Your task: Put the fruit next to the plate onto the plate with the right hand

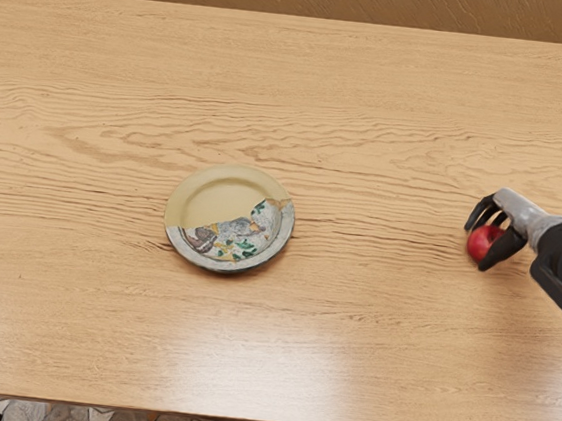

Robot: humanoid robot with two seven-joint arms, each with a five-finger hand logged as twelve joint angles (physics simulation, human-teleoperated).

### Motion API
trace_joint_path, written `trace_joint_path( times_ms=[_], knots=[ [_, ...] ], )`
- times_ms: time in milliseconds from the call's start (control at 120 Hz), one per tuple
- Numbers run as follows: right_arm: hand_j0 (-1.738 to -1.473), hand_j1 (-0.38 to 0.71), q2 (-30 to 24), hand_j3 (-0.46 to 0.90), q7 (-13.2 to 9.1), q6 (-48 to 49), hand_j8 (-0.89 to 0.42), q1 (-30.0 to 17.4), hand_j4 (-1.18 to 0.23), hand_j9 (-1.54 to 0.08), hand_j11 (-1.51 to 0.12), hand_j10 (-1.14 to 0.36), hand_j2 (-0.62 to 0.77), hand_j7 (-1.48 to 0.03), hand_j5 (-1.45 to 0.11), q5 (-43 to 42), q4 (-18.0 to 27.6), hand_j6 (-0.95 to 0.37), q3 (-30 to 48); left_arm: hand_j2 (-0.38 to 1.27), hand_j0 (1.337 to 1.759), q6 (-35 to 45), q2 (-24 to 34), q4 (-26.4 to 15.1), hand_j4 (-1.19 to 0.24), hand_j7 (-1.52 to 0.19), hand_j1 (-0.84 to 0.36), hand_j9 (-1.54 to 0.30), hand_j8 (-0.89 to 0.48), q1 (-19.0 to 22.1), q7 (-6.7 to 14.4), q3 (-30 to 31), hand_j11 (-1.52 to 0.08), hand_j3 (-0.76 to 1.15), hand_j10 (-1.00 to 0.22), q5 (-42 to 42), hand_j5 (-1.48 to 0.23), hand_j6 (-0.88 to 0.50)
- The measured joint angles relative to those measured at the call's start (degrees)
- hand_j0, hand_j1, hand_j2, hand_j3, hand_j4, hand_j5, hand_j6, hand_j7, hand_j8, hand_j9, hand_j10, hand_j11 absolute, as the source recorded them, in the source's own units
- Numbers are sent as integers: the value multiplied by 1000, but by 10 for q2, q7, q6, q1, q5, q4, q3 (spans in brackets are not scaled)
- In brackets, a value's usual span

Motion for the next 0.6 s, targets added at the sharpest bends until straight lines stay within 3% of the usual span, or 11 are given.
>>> trace_joint_path(
  times_ms=[58,217,600],
  knots=[
    [-1651,221,0,3,0,1,-323,1,-731,-1076,-1073,-488,312,-1007,-1087,3,0,-452,13,2,1658,0,0,0,-10,-13,337,-13,-10,0,0,0,-13,0,-10,0,-13,-10],
    [-1652,190,11,2,0,5,-299,14,-746,-1132,-1127,-474,257,-1047,-1162,8,5,-452,47,2,1658,0,0,0,-10,-13,337,-13,-10,0,0,0,-13,0,-10,0,-13,-10],
    [-1653,255,116,2,1,13,-228,66,-737,-1175,-1173,-414,343,-1077,-1263,37,10,-388,85,2,1658,0,0,0,-10,-13,337,-13,-10,0,0,0,-13,0,-10,0,-13,-10]
  ],
)
